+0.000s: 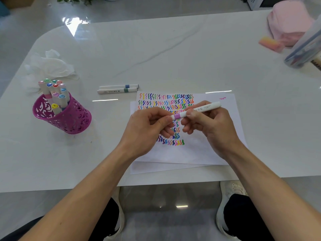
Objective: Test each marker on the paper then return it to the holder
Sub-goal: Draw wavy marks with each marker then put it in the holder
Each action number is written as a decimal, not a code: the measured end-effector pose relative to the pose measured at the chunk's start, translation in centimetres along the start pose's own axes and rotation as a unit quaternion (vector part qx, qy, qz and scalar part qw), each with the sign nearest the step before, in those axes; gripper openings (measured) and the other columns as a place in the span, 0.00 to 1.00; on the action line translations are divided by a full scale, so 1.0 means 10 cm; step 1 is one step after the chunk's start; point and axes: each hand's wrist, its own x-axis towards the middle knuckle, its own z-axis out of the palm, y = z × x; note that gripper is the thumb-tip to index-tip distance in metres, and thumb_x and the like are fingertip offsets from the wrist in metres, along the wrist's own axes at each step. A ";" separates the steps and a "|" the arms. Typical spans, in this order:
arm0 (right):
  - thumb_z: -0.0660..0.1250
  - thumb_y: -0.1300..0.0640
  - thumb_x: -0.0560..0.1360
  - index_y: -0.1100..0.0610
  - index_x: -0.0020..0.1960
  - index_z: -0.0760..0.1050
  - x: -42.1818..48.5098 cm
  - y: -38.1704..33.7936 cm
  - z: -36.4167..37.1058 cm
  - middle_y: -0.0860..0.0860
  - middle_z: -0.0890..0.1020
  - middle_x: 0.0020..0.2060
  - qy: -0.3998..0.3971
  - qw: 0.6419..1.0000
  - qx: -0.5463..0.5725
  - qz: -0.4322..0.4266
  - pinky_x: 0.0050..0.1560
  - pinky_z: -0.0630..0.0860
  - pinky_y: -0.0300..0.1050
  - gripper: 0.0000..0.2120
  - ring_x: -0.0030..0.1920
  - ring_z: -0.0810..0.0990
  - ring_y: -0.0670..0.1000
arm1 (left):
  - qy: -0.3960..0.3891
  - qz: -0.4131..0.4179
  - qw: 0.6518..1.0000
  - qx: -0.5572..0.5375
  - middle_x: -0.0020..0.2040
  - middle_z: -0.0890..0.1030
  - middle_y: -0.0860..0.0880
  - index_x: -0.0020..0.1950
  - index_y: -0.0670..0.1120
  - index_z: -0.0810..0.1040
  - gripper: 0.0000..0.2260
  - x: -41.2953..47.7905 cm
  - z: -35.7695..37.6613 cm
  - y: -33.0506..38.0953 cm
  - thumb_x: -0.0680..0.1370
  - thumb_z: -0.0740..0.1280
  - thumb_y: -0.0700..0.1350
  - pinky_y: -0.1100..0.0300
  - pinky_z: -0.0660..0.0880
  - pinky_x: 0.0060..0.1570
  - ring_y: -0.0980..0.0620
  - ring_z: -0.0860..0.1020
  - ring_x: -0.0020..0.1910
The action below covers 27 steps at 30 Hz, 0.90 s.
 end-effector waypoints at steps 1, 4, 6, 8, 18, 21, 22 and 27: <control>0.68 0.68 0.80 0.64 0.49 0.81 0.00 0.00 0.00 0.61 0.86 0.38 -0.004 1.000 0.011 0.004 0.36 0.80 0.46 0.04 0.35 0.85 0.58 | 0.004 0.002 1.000 -0.001 0.37 0.86 0.46 0.49 0.43 0.84 0.04 0.00 0.00 0.00 0.80 0.69 0.38 0.56 0.84 0.40 0.47 0.85 0.35; 0.68 0.68 0.80 0.64 0.49 0.81 -0.01 0.01 0.01 0.63 0.86 0.39 -0.013 0.999 0.035 0.013 0.38 0.82 0.47 0.04 0.37 0.86 0.61 | 0.021 0.012 1.000 0.004 0.36 0.85 0.45 0.49 0.43 0.85 0.04 -0.02 0.02 -0.01 0.80 0.70 0.38 0.57 0.83 0.38 0.46 0.85 0.34; 0.68 0.68 0.80 0.64 0.49 0.81 -0.01 0.02 0.02 0.63 0.86 0.39 -0.015 0.999 0.042 0.015 0.39 0.83 0.47 0.04 0.38 0.87 0.62 | 0.033 0.013 0.999 0.001 0.36 0.85 0.44 0.49 0.43 0.85 0.04 -0.03 0.02 -0.02 0.80 0.70 0.37 0.57 0.82 0.38 0.45 0.85 0.34; 0.68 0.68 0.80 0.66 0.50 0.81 0.00 0.03 0.02 0.64 0.86 0.40 -0.017 0.999 0.044 0.019 0.40 0.83 0.48 0.03 0.38 0.87 0.62 | 0.039 0.012 0.999 0.002 0.35 0.85 0.44 0.49 0.42 0.85 0.05 -0.04 0.03 -0.03 0.80 0.69 0.36 0.57 0.82 0.38 0.45 0.84 0.33; 0.68 0.66 0.80 0.67 0.52 0.81 -0.01 0.04 0.01 0.65 0.86 0.41 -0.020 0.998 0.052 0.025 0.42 0.84 0.48 0.04 0.39 0.87 0.61 | 0.045 0.020 0.999 0.012 0.34 0.84 0.46 0.49 0.42 0.85 0.04 -0.04 0.07 0.00 0.80 0.70 0.37 0.58 0.81 0.36 0.46 0.84 0.31; 0.70 0.64 0.80 0.68 0.54 0.81 -0.01 0.04 0.01 0.65 0.87 0.42 -0.028 0.998 0.051 0.034 0.43 0.84 0.48 0.08 0.42 0.87 0.61 | 0.027 0.017 0.999 0.013 0.36 0.85 0.45 0.50 0.42 0.85 0.04 -0.03 0.02 0.01 0.80 0.70 0.38 0.54 0.83 0.38 0.45 0.84 0.33; 0.70 0.62 0.79 0.68 0.54 0.81 -0.01 0.04 0.02 0.64 0.87 0.43 -0.032 0.997 0.054 0.036 0.44 0.84 0.47 0.09 0.42 0.88 0.61 | 0.023 0.018 0.999 0.014 0.36 0.85 0.45 0.50 0.42 0.85 0.04 -0.03 -0.01 0.02 0.80 0.70 0.38 0.55 0.82 0.38 0.45 0.84 0.33; 0.76 0.51 0.73 0.58 0.51 0.84 0.02 0.03 0.03 0.62 0.86 0.39 -0.024 0.999 0.022 0.038 0.39 0.83 0.46 0.12 0.37 0.86 0.60 | 0.066 0.033 0.997 0.024 0.36 0.83 0.50 0.48 0.47 0.84 0.03 -0.01 -0.11 0.08 0.79 0.71 0.41 0.61 0.78 0.36 0.53 0.81 0.33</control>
